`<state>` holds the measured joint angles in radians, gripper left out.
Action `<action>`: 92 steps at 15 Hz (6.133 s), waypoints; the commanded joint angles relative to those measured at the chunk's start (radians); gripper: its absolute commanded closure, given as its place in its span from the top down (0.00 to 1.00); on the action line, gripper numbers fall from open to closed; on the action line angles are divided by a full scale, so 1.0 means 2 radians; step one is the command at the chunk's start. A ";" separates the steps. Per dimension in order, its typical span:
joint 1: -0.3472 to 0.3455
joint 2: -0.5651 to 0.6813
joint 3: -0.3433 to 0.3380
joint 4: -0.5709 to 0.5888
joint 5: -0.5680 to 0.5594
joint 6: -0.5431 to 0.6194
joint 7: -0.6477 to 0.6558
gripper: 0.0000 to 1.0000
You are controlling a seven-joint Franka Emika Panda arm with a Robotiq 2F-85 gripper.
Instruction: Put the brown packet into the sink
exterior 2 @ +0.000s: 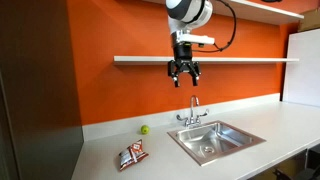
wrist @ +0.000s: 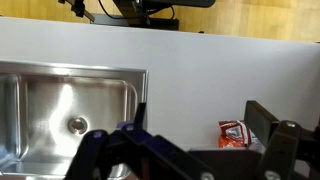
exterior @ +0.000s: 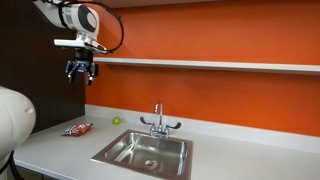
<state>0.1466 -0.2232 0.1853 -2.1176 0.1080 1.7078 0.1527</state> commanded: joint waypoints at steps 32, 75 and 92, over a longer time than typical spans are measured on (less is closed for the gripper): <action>0.099 0.247 0.044 0.034 -0.036 0.265 0.021 1.00; 0.159 0.514 -0.021 0.326 -0.078 0.218 0.044 0.42; 0.158 0.507 -0.029 0.338 -0.077 0.192 0.062 0.00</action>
<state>0.4530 0.7909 0.1342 -1.4799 -0.0263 2.1471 0.2348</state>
